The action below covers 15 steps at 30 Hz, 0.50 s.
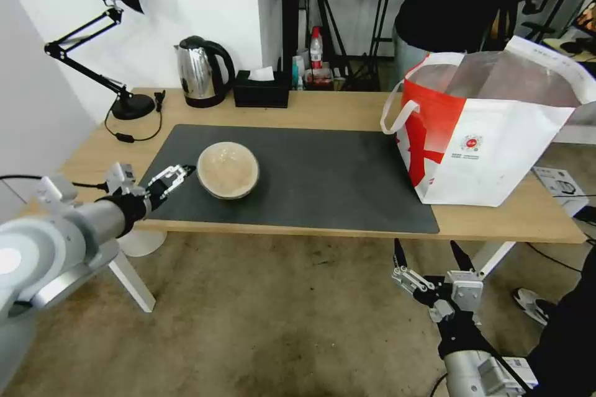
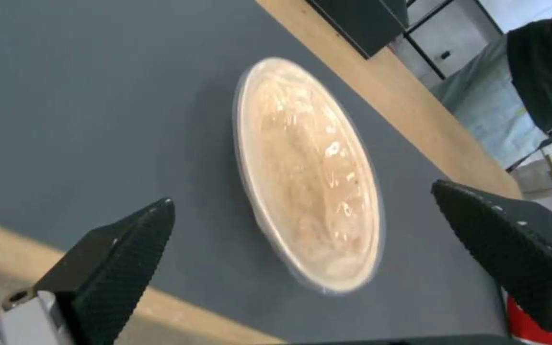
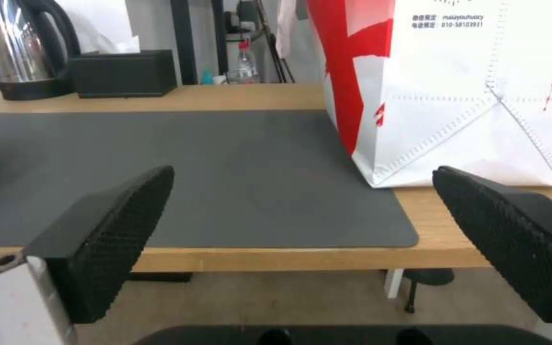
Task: Pick up the trash from the table and place it into the takeout bag.
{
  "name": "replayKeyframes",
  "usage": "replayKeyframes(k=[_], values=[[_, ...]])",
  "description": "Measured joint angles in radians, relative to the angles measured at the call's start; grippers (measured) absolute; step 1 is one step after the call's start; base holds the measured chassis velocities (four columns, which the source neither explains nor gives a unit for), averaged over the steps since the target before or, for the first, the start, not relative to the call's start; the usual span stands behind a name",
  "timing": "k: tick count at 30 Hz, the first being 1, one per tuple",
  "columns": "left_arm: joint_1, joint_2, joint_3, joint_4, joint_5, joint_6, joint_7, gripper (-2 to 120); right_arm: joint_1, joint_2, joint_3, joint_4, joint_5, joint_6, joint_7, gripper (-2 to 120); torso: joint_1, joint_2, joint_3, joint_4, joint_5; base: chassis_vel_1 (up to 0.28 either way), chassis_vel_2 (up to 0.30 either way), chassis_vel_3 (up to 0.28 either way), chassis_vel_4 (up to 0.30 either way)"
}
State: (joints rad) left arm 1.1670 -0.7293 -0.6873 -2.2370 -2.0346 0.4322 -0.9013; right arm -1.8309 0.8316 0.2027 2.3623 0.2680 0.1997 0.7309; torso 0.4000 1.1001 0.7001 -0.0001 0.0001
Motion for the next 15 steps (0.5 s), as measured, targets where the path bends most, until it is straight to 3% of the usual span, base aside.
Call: replayKeyframes(k=[15], values=[[-0.198,0.031,0.18,0.135,-0.019,0.012,-0.052,100,0.0,0.0,0.0,0.0,0.0,0.0,0.0,100,0.0,0.0,0.0,0.0002,0.0,0.0,0.0,0.0,0.0]])
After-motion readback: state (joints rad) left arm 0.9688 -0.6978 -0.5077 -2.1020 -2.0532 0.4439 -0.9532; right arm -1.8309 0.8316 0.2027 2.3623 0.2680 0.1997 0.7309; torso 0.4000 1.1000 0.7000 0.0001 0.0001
